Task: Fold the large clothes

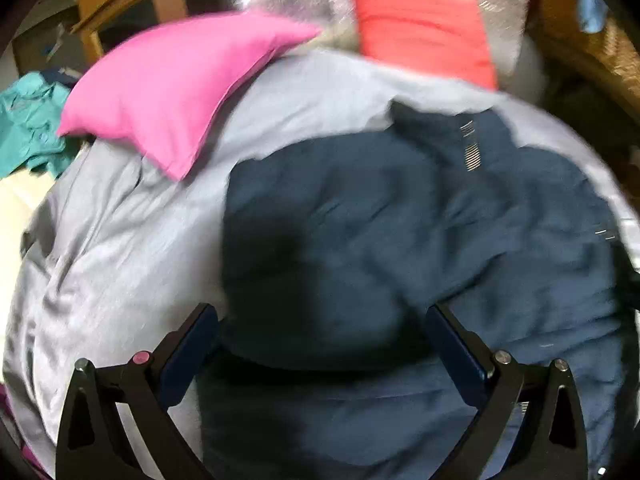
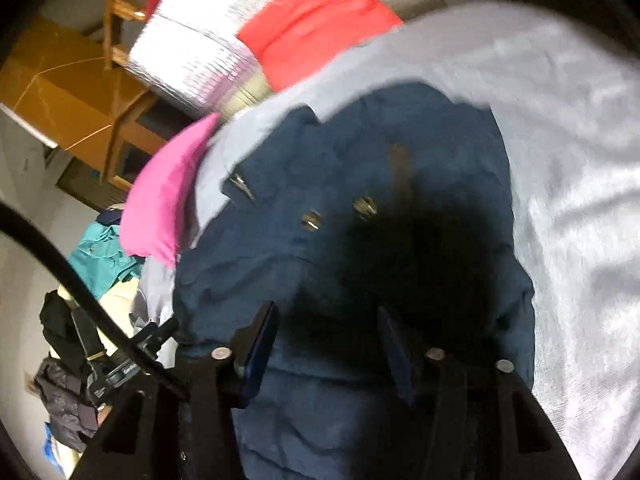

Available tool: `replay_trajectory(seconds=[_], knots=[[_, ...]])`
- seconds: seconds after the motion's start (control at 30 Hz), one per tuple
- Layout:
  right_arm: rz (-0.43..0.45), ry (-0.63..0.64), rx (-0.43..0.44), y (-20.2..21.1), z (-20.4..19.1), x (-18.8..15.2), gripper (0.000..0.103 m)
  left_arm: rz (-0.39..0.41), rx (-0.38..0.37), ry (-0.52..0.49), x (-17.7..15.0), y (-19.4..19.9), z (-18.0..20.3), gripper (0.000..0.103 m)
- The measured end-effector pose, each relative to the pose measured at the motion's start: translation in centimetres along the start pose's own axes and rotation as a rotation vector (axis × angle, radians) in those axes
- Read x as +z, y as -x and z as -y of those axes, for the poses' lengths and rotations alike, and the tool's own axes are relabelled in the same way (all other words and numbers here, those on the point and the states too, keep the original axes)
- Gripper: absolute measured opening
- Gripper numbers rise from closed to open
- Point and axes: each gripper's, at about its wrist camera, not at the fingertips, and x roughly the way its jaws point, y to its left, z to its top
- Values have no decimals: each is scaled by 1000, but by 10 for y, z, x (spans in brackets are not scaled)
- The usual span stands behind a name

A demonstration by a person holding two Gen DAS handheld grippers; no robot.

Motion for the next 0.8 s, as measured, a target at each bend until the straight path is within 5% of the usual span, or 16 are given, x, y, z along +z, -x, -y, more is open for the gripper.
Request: replay_trajectory(seconds=[0.1,0.23,0.3,0.4,0.6,0.8], knots=[[-12,0,-20,-1,4,0,42,-87,-59,53,-3,-23,-12,103],[41,39,-10,27,0,5,42,-34,-74,83,3,-5,-24,103],[117,27,-39,48,8,11,61,18,-49,117,8,6,-37,103],[201,-32,-90,67,32,18,70,58,-44,244,12,8,-69,103],[163,-145,-118,42,79,34,70,-65,-166,558,0,-41,-116,103],[114,-104,-6,2,68,37,63,-55,-191,513,4,-58,-92,103]])
